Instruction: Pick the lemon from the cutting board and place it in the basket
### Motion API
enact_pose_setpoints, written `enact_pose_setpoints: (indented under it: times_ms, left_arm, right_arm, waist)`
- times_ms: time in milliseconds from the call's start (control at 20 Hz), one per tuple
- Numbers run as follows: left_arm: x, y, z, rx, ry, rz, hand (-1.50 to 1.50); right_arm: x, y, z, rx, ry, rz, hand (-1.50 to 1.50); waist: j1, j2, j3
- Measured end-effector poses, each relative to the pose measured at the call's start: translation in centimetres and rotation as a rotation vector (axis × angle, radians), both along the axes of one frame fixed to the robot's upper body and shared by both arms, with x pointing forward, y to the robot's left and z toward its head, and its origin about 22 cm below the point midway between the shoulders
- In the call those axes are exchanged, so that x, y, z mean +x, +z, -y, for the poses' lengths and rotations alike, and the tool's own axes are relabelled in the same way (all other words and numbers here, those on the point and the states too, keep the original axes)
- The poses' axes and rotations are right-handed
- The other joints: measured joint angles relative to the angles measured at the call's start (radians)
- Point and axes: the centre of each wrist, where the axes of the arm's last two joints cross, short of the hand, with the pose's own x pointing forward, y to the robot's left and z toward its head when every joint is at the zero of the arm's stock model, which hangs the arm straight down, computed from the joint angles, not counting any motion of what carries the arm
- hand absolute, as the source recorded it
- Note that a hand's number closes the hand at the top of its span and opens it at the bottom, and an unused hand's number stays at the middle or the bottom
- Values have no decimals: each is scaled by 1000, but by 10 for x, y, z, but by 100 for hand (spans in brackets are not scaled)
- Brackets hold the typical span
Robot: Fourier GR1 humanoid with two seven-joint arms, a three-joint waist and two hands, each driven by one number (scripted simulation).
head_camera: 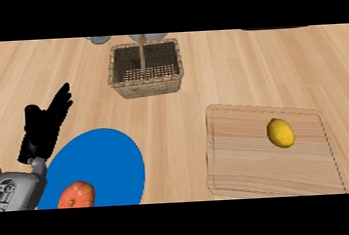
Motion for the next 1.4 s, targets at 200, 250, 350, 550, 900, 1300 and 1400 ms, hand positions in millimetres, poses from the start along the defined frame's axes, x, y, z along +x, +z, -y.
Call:
enact_pose_setpoints:
  times_ms: [200,250,350,550,900,1300,1400]
  left_arm:
    - [-3,-3,3,-3,-8,2,0]
    - [-2,-4,4,-4,-10,3,0]
    - [0,-9,11,-2,-11,0,0]
    - [7,-4,17,-5,-16,-2,0]
    - [10,-12,9,-7,-24,1,0]
    - [10,-4,13,-7,-28,-2,0]
    - [7,-9,11,-4,-23,-4,0]
  right_arm:
    - [-6,6,4,-9,19,-56,-150]
    - [-5,6,2,-9,11,-56,-150]
    - [-5,2,0,-8,-6,-61,-150]
    - [-10,-5,5,9,-46,-40,-150]
    - [-3,-26,-3,16,-115,1,-150]
    - [17,-61,-25,20,-119,-31,-150]
    - [16,-68,-29,17,-113,-36,-150]
  waist:
    - [8,0,1]
    - [10,1,1]
    - [12,1,1]
    - [13,2,1]
    - [17,2,1]
    - [21,2,2]
    - [20,2,2]
